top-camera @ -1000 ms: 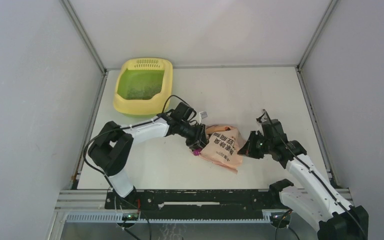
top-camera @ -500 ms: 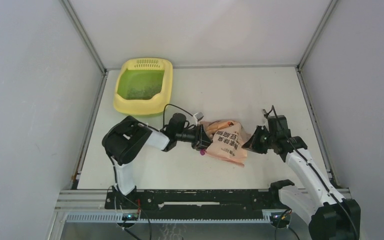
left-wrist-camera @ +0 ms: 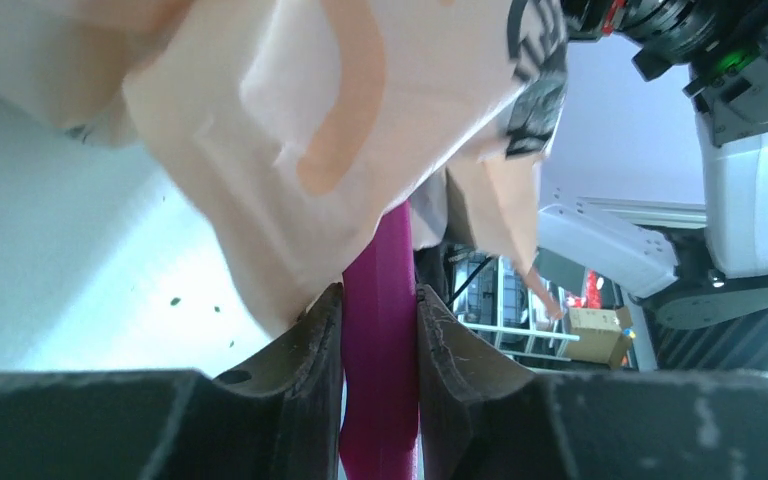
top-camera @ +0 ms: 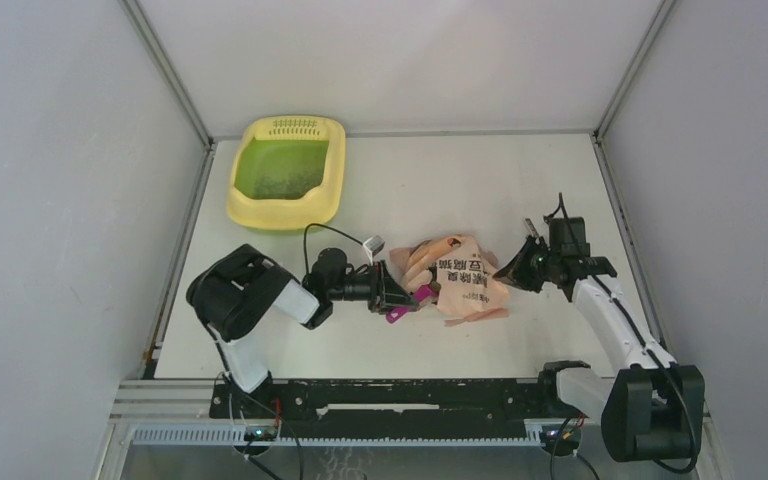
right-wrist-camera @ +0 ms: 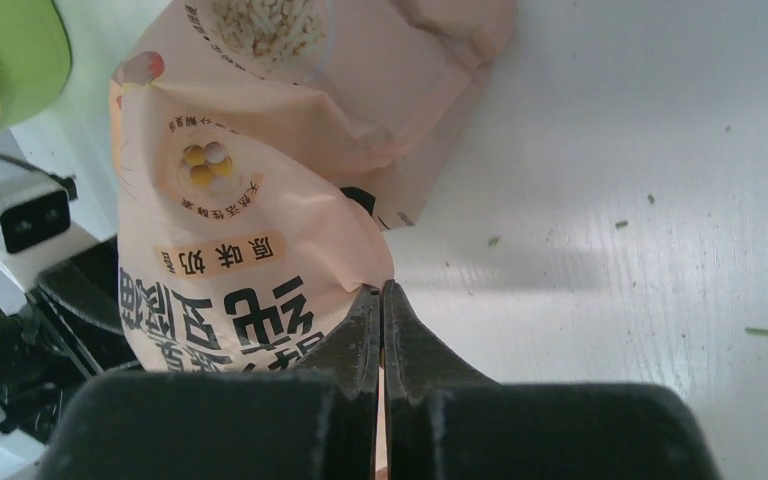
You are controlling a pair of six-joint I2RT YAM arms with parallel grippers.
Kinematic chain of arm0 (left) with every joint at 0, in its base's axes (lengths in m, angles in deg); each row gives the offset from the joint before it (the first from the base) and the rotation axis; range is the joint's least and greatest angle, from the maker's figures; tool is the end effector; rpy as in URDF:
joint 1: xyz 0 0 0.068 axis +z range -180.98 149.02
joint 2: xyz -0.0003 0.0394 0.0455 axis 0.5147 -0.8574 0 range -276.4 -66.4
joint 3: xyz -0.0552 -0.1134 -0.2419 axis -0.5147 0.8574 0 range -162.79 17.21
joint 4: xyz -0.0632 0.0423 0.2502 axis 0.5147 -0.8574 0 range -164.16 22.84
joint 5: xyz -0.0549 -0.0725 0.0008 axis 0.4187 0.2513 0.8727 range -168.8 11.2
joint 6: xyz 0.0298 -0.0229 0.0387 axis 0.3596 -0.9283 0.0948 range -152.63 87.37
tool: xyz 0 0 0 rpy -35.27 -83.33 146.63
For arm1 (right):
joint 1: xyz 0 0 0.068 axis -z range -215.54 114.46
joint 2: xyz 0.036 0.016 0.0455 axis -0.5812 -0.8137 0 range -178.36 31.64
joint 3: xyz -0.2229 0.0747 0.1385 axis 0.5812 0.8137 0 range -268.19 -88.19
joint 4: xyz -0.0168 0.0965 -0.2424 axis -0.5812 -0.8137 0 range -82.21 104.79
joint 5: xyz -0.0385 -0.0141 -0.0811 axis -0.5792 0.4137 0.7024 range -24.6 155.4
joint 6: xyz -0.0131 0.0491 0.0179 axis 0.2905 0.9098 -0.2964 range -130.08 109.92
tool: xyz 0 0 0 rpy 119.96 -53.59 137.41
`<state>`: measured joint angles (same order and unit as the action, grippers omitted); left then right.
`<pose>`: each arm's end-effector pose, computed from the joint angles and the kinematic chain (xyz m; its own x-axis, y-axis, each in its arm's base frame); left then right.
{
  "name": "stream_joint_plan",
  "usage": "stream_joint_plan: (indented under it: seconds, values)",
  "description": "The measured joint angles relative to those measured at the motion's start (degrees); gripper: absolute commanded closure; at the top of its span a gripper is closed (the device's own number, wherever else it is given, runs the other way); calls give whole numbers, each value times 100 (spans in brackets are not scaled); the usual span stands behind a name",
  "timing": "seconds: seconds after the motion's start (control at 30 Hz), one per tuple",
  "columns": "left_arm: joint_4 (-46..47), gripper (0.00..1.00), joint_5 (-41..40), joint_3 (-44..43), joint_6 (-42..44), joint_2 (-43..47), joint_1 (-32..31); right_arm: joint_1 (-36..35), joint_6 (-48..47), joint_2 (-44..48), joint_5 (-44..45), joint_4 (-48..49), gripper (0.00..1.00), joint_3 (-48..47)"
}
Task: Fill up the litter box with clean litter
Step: 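Scoop the cat litter from the cat litter bag.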
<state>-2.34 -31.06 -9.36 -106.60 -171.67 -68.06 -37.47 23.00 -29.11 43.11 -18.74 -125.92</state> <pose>0.2167 -0.1969 0.1162 -0.9935 -0.0592 -0.0973 0.0862 0.1675 -0.9821 0.1983 0.0203 0.2142 -0.8298 0.4773 -0.2892 0.2539 0.7844 0.5659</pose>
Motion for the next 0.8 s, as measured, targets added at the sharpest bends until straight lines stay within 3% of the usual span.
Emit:
stream_joint_plan:
  seconds: [0.23,0.43,0.57,0.8]
  values:
    - [-1808,100,-275,109,979,1165,0,7,28,-426,20,269,100,-225]
    - [-2387,100,-369,179,1305,1488,11,-33,37,-542,26,422,100,-297]
    - [-1816,100,-426,566,1143,1506,48,-35,28,-581,-55,413,100,-297]
    - [492,100,-503,1244,304,708,127,-33,22,-629,-179,417,100,-328]
